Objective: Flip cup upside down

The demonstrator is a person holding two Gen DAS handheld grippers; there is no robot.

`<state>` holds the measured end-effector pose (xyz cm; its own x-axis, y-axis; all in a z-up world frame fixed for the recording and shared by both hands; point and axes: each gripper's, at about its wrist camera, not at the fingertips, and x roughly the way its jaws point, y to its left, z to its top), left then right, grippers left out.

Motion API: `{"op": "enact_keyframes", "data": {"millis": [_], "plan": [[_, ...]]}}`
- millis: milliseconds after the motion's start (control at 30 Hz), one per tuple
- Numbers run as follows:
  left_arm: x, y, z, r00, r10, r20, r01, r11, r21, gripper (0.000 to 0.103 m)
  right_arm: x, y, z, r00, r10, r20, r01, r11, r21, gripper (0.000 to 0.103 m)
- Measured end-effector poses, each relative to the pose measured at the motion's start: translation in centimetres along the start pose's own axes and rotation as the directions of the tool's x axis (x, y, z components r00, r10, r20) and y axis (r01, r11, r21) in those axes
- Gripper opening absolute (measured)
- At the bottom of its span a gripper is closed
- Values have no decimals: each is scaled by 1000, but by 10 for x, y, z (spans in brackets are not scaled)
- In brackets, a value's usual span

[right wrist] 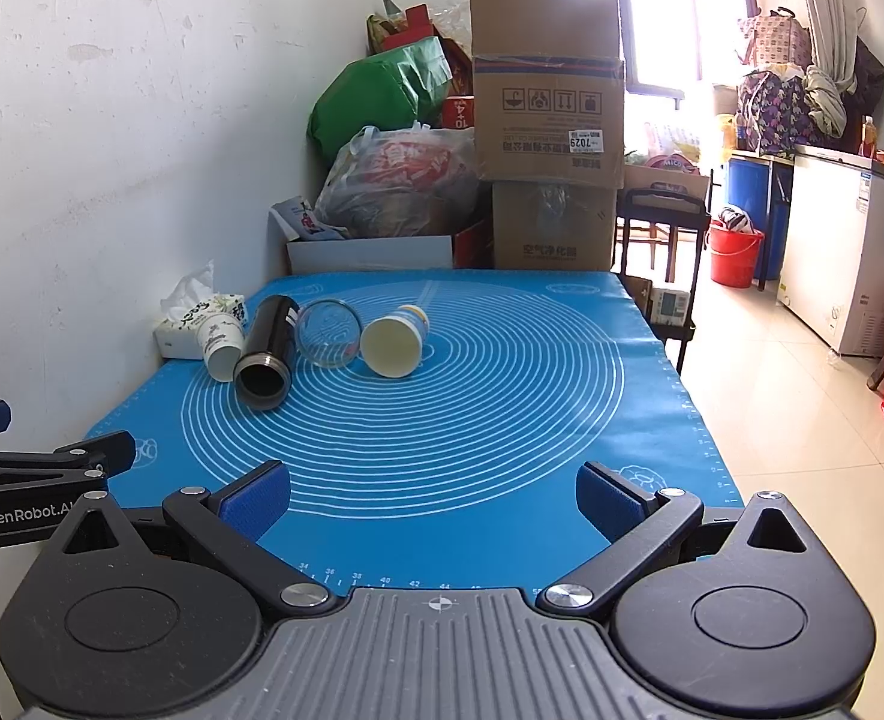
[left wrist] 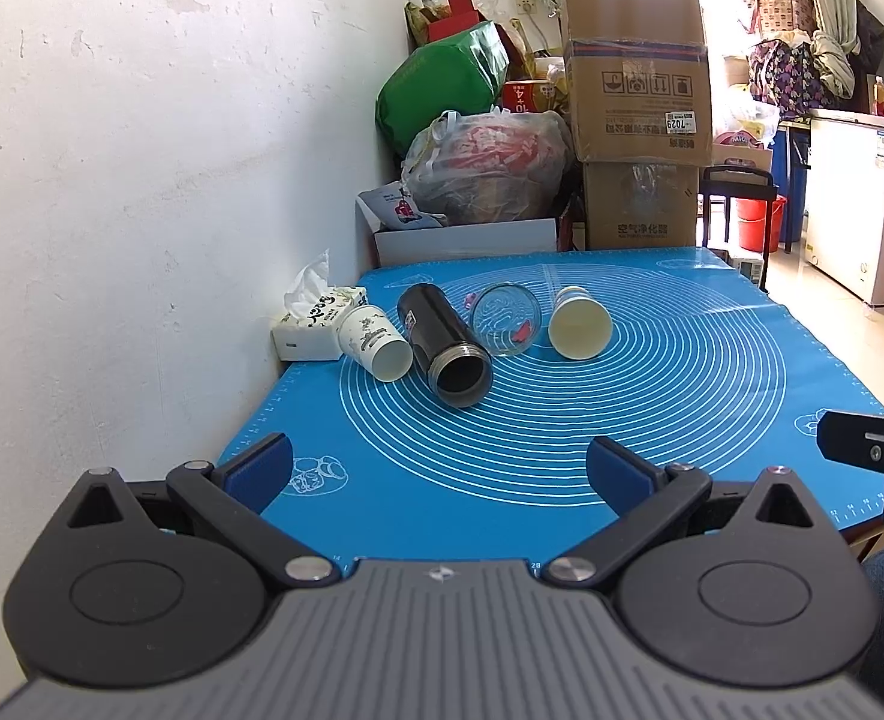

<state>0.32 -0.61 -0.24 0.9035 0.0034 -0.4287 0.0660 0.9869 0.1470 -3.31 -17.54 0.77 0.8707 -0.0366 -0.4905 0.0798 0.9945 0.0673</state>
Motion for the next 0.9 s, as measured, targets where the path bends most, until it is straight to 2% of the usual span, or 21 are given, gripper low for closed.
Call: {"op": "enact_keyframes", "data": {"millis": [900], "plan": [[2, -3, -2, 1000, 3, -7, -3, 1000, 4, 103, 5, -4, -3, 1000, 1, -7, -1, 1000, 5, 103]]}}
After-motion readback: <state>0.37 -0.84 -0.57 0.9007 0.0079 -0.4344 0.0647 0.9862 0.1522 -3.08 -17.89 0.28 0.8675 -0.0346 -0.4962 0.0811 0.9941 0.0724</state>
